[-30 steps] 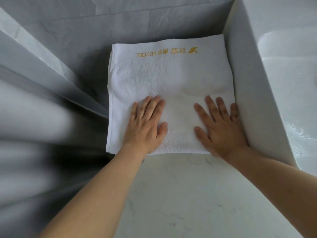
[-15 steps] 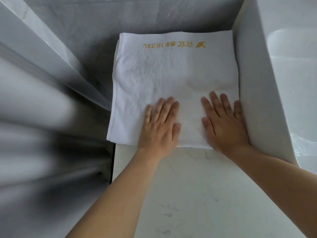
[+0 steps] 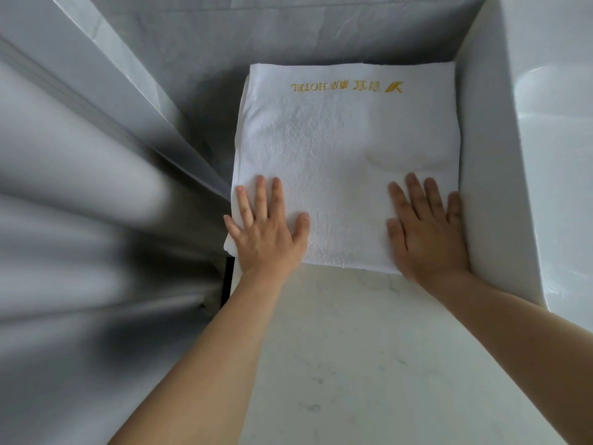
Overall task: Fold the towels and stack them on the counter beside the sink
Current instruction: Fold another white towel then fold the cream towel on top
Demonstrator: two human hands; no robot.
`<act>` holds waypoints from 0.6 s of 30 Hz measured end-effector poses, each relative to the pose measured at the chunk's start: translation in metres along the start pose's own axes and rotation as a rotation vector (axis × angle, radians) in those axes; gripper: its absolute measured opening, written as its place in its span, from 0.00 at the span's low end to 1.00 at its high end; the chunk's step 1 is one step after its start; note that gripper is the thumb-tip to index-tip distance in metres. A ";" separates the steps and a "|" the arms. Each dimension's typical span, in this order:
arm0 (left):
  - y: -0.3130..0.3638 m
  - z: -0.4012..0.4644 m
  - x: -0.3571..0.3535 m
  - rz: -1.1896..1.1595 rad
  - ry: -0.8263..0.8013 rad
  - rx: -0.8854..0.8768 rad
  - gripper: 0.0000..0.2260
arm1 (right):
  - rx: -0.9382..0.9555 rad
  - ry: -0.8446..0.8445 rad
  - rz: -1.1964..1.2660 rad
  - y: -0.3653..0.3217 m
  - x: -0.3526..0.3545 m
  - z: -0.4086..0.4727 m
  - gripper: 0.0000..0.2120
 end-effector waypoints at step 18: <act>-0.017 -0.040 0.028 0.401 -0.194 -0.493 0.38 | 0.274 -0.331 -0.302 -0.013 0.021 -0.044 0.40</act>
Point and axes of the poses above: each hand's wrist, its own z-axis towards the middle knuckle, its own x-axis out of the back of the hand, y = z × x, the point moved 2 cm from there along z, towards the middle knuckle, and after that the axes turned 12 degrees about -y, right-handed, at the moved point
